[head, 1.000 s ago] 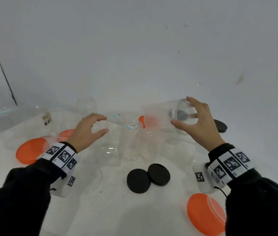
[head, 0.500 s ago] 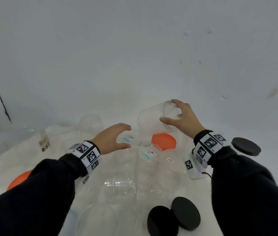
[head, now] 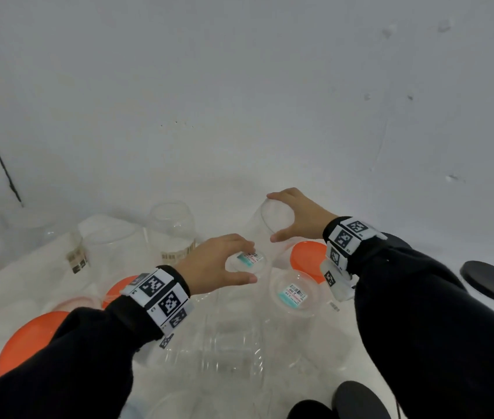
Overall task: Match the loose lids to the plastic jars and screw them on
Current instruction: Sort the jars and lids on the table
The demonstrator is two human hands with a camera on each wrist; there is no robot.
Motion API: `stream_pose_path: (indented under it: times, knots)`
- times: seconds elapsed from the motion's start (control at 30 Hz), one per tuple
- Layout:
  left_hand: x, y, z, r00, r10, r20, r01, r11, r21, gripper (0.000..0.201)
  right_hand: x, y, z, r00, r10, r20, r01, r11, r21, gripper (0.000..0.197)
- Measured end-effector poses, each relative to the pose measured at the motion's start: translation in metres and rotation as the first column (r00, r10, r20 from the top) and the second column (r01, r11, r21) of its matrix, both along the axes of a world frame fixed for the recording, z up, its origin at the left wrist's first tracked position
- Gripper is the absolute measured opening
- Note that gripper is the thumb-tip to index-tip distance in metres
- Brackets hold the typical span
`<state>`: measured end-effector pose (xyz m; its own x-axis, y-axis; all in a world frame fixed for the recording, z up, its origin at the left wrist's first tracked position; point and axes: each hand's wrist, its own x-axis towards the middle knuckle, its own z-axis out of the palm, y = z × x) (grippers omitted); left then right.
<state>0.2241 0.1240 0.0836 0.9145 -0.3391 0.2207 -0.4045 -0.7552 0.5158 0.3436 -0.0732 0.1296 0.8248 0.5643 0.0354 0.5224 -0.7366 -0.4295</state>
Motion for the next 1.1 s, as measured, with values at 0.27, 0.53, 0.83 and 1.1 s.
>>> stream_pose_path:
  times: [0.27,0.53,0.83,1.1]
  knots:
    - [0.002,0.002,-0.003,1.000,-0.007,0.004,0.007,1.000,0.030,0.084,0.026,0.028,-0.012,0.990,0.093,-0.103,-0.116,0.963,-0.244,0.095]
    - [0.003,0.002,-0.003,1.000,0.000,0.003,0.000,0.999,0.053,0.086,0.036,0.045,-0.019,0.981,0.150,-0.123,-0.192,0.850,-0.491,0.094]
    - [0.002,0.002,-0.003,1.000,0.009,-0.001,-0.009,0.998,0.062,0.087,0.037,0.038,-0.016,0.978,0.131,-0.160,-0.195,0.843,-0.501,0.093]
    - [0.000,0.001,0.001,0.999,0.013,-0.030,-0.011,0.998,0.060,0.064,0.009,0.019,0.033,0.989,0.103,-0.111,-0.133,0.937,-0.323,0.070]
